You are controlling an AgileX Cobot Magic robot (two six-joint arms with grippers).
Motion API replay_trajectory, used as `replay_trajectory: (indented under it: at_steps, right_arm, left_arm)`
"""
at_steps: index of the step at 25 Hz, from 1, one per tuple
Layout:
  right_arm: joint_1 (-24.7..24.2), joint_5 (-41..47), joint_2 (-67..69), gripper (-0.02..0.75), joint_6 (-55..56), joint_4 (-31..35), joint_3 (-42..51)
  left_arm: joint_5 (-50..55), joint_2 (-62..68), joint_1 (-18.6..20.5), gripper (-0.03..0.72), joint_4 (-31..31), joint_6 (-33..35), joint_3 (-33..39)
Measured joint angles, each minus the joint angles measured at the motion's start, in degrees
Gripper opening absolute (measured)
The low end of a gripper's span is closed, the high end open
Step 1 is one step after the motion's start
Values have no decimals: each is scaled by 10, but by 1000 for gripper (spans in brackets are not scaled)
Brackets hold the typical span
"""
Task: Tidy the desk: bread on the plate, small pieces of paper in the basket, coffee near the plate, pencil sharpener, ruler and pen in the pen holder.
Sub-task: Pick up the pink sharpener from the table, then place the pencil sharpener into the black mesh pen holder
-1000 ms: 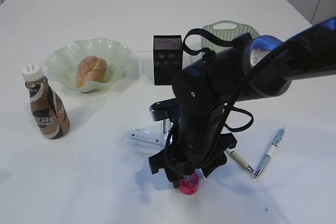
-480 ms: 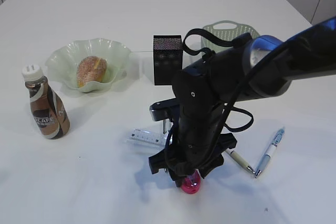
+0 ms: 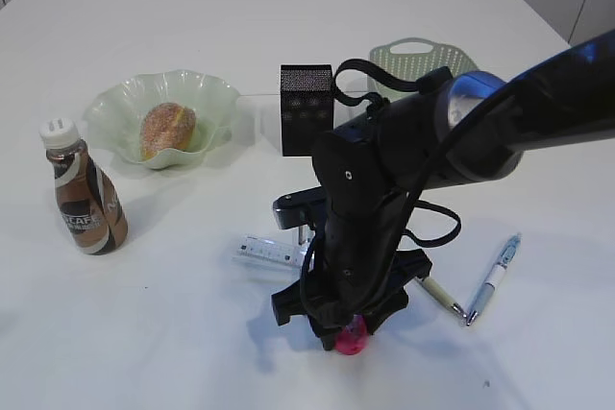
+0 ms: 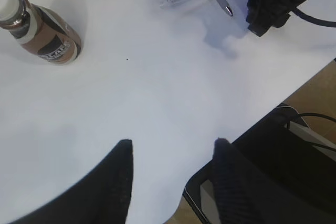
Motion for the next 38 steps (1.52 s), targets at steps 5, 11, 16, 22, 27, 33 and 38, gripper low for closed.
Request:
replay_trajectory:
  at_steps: [5,11,16,22,27,33,38]
  right_arm:
    - [0,2,1,347,-1,2,-1]
    - [0,3,0,316,-2,5,-3]
    - [0,8,-1,312,-2,0,-8]
    - [0,46,-40,312,-3,-21,-46]
    - [0,63,-68,312,-17,-33,-49]
    - [0,58,-110,312,-25,-60,-52]
    - [0,56,-125,311,-28,-102,-72]
  left_arm:
    - [0,0,0,342,0,0,0]
    - [0,0,0,342,1,0,0]
    - [0,0,0,342,1,0,0]
    - [0,0,0,341,1,0,0]
    - [0,0,0,342,2,0,0]
    - [0,0,0,342,3,0,0]
    - [-1,0,0,342,3,0,0]
